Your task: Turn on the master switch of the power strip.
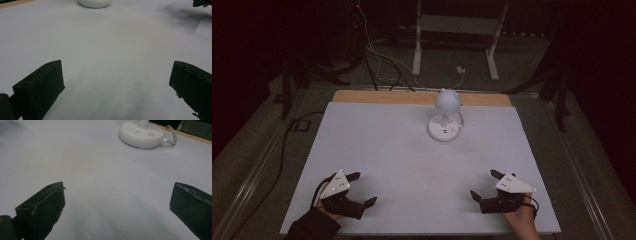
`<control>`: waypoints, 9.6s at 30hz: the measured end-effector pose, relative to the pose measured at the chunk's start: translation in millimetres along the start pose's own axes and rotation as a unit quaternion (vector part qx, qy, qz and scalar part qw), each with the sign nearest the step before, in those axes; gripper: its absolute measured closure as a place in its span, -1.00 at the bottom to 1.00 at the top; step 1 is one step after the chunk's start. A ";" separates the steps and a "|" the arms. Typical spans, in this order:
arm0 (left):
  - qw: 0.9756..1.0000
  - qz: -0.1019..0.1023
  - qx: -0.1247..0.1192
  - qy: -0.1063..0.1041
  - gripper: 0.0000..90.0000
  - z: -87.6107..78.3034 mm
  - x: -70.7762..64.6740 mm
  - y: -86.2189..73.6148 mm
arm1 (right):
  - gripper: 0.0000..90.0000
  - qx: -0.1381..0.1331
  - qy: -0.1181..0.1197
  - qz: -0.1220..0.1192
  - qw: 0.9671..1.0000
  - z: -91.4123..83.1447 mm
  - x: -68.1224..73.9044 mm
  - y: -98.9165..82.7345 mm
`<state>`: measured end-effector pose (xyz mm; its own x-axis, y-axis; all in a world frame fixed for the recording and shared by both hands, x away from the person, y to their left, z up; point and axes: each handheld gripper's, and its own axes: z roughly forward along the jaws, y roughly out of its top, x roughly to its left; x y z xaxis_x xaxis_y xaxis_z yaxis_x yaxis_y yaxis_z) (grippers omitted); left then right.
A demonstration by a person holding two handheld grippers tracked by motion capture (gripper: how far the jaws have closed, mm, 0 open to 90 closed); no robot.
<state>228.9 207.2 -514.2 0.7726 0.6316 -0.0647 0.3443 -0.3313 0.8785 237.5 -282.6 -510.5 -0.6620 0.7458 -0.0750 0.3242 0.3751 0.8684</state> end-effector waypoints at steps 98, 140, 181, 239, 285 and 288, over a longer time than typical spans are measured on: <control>0.999 -0.001 -0.039 -0.032 -1.00 -3.6 -3.6 3.4 | -0.99 -0.004 0.052 0.040 0.998 21.0 -14.9 97.6; 0.999 -0.002 -0.041 -0.033 -1.00 -3.9 -3.3 3.5 | -1.00 0.032 0.040 0.027 0.998 68.1 -46.7 137.7; 0.998 0.000 -0.045 -0.037 -1.00 -4.8 -3.3 3.8 | -1.00 0.059 0.001 0.064 0.996 150.8 -77.6 134.4; 0.998 -0.002 -0.047 -0.038 -1.00 -5.2 -2.2 3.7 | 1.00 0.063 -0.127 0.075 0.987 172.7 -77.1 126.5; 0.998 -0.001 -0.043 -0.038 -1.00 -4.2 -3.0 3.4 | 1.00 0.091 -0.135 0.082 0.983 191.9 -68.1 102.9; 0.998 -0.001 -0.043 -0.038 -1.00 -4.1 -2.9 3.4 | 1.00 0.099 -0.135 0.081 0.982 192.8 -68.2 104.7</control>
<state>225.6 207.1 -509.1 0.8118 0.5753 -0.0996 0.3014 -0.2668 0.9154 446.9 -188.1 -508.9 -0.3954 0.9136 -0.0947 0.5534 0.3192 0.7693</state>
